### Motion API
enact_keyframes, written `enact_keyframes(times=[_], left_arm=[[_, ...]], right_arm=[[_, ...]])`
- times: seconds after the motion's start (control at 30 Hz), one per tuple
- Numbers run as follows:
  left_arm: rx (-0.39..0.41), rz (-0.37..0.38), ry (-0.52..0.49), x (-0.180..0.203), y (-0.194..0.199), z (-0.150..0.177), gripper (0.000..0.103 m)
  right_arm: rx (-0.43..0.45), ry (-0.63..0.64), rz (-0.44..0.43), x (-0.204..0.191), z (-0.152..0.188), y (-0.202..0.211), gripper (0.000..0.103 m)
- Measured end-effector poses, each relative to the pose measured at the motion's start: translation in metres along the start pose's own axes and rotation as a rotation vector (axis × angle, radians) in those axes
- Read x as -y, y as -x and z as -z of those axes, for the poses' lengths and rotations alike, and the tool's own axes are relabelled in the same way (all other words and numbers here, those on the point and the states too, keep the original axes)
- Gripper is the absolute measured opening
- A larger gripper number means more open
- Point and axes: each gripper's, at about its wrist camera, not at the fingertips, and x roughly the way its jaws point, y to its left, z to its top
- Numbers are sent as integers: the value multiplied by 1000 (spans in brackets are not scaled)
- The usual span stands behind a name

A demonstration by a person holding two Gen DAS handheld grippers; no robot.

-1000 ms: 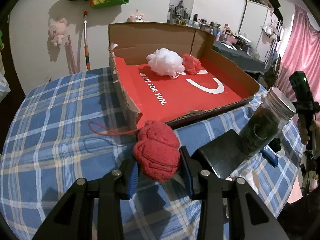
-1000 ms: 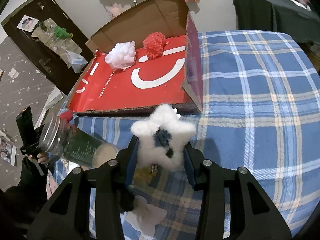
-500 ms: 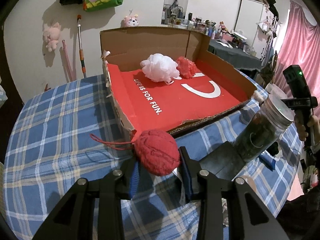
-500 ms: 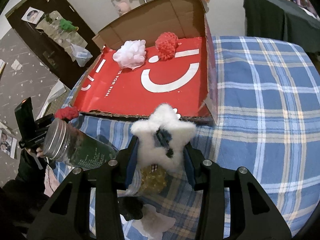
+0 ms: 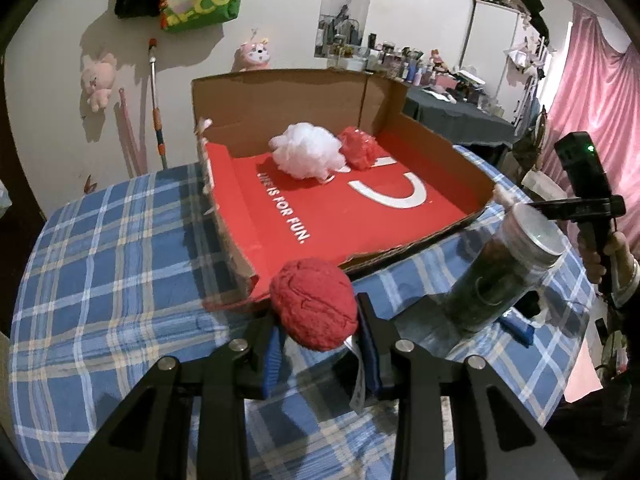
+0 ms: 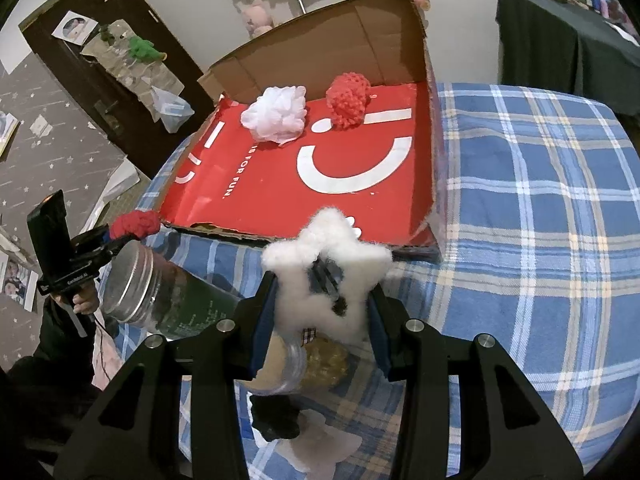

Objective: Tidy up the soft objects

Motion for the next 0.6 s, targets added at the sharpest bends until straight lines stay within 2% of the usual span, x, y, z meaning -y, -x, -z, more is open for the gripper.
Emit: enact_keyframes(times=[0.4, 0.6], left_arm=[[44, 37, -14, 17, -10, -32, 35], [51, 13, 17, 14, -31, -60, 35]], right_arm=[[6, 59, -3, -19, -25, -12, 40], [36, 107, 60, -28, -58, -27, 40]])
